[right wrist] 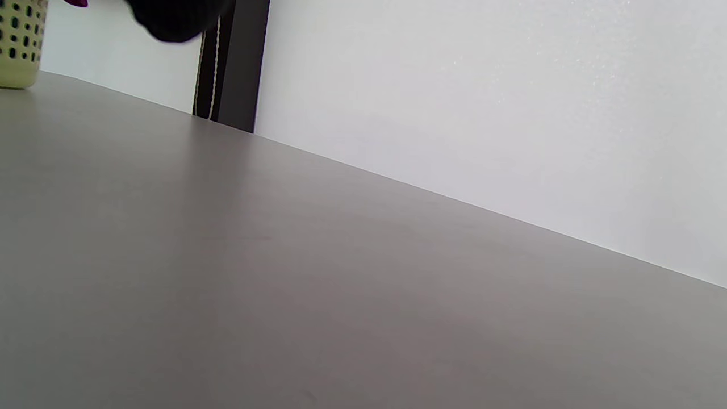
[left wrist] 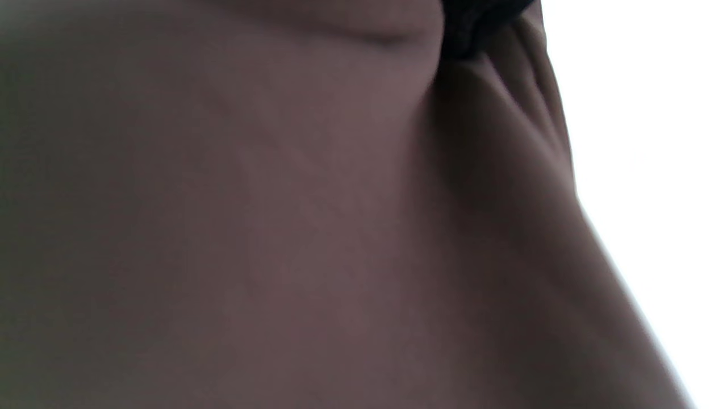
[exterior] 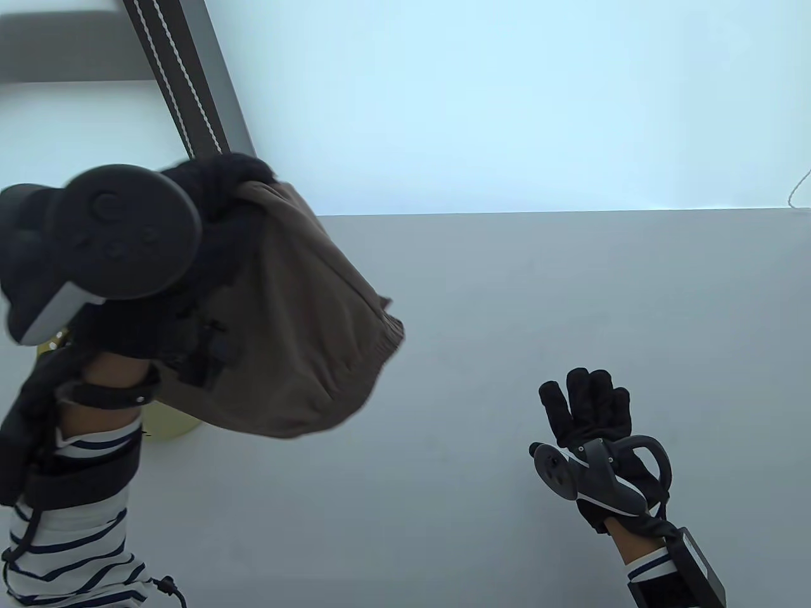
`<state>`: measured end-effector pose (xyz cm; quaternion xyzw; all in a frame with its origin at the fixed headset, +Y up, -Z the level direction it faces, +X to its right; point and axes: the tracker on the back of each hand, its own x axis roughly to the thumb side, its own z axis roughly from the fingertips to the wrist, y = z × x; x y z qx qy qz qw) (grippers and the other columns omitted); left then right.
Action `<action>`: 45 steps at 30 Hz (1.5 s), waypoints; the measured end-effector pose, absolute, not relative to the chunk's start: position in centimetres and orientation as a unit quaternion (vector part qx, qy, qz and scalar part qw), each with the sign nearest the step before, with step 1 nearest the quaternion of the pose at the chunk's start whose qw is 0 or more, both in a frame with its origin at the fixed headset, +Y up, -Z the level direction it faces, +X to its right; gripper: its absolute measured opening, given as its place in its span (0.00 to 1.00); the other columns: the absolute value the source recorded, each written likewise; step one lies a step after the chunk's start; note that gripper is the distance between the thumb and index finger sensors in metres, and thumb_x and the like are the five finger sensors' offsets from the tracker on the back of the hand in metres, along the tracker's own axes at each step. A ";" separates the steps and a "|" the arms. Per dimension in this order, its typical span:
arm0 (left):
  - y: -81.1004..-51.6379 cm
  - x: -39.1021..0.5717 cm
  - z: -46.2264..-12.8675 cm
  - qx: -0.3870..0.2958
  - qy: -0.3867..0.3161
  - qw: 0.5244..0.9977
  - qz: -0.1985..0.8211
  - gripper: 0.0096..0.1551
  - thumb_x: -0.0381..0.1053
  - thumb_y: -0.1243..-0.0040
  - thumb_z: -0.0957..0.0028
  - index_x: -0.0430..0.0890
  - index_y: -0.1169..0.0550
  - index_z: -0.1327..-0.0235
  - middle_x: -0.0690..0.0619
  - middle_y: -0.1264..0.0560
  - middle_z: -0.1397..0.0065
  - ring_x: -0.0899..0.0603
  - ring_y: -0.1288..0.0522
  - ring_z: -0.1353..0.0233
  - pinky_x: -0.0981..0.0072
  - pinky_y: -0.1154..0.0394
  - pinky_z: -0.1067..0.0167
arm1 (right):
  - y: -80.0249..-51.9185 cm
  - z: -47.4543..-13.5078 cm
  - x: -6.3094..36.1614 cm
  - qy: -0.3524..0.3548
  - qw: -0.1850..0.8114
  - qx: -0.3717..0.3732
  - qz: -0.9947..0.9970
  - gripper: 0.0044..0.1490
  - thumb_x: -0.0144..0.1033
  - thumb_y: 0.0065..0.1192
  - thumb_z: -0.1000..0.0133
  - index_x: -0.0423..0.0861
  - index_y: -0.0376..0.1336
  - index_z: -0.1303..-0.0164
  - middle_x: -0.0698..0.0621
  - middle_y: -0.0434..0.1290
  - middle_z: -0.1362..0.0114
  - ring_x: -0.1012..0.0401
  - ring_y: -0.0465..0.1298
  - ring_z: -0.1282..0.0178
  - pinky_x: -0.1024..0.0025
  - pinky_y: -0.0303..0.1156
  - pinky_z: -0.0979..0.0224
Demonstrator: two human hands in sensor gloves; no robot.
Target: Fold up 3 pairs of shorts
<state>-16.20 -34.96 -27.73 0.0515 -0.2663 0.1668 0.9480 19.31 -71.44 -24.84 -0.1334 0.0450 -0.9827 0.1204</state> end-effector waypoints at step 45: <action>-62.1 -6.7 -32.2 -0.170 -0.436 0.872 0.143 0.37 0.68 0.52 0.53 0.56 0.33 0.30 0.57 0.23 0.32 0.50 0.18 0.37 0.46 0.25 0.30 | -69.7 -25.3 21.7 0.067 0.100 -0.023 -0.992 0.57 0.56 0.44 0.45 0.34 0.28 0.25 0.22 0.33 0.26 0.26 0.41 0.28 0.30 0.44 0.34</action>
